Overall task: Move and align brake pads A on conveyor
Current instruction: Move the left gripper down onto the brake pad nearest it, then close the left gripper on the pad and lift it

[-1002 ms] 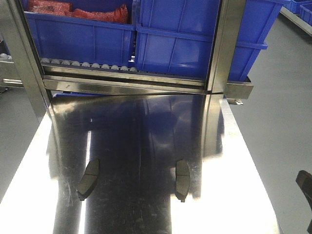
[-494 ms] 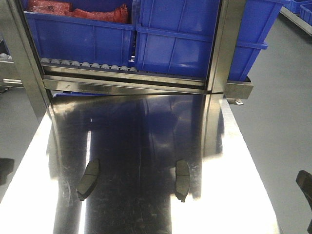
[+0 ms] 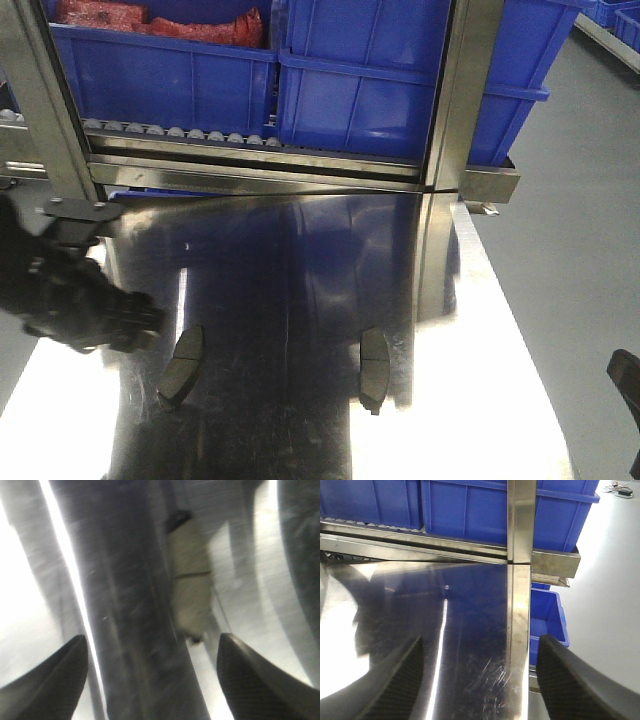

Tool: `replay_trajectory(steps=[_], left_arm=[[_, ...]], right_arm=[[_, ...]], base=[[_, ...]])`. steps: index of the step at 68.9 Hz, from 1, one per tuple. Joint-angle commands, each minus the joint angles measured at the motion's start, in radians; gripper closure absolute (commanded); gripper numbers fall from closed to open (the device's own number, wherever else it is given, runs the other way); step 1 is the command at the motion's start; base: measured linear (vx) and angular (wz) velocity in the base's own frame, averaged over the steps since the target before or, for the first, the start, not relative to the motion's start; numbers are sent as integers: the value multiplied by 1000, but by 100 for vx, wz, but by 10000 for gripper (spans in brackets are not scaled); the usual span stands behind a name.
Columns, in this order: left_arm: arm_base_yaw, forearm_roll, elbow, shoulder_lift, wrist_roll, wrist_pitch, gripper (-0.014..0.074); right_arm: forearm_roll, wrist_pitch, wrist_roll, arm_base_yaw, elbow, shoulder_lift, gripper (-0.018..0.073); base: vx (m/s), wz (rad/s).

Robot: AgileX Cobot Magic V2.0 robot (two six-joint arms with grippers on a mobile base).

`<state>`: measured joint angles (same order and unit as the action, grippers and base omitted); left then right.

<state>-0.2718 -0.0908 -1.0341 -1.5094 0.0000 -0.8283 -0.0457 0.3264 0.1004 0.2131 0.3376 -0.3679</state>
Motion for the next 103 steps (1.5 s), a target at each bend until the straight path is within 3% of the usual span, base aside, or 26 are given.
replay_trajectory(steps=[1,16,63,73,85,103], left_arm=[[-46,-17,-59,-38,-39,67,90],[-87,-16,-110,-163,-63,80,90],[-86,-15,-168,-354,-95,98,105],[-86,3,-167,-367,-94,96,239],[-87,13,-167,-366,-83,79,608],[-86,28,-167,-246,-70,62,603]], right_arm=[[-5,-73,-6,-3,29,-9,89],[-5,-73,-6,-3,29,-9,89],[-5,-76,-6,-3,29,-9,89],[-5,-74,-6,-3,29,-9,89],[-5,-74,-6,-3,29,-9,89],[-5,-74,-6,-3,29,-9,89]], base=[[0,0],[0,0],[0,0],[0,0],[0,0],[0,0]])
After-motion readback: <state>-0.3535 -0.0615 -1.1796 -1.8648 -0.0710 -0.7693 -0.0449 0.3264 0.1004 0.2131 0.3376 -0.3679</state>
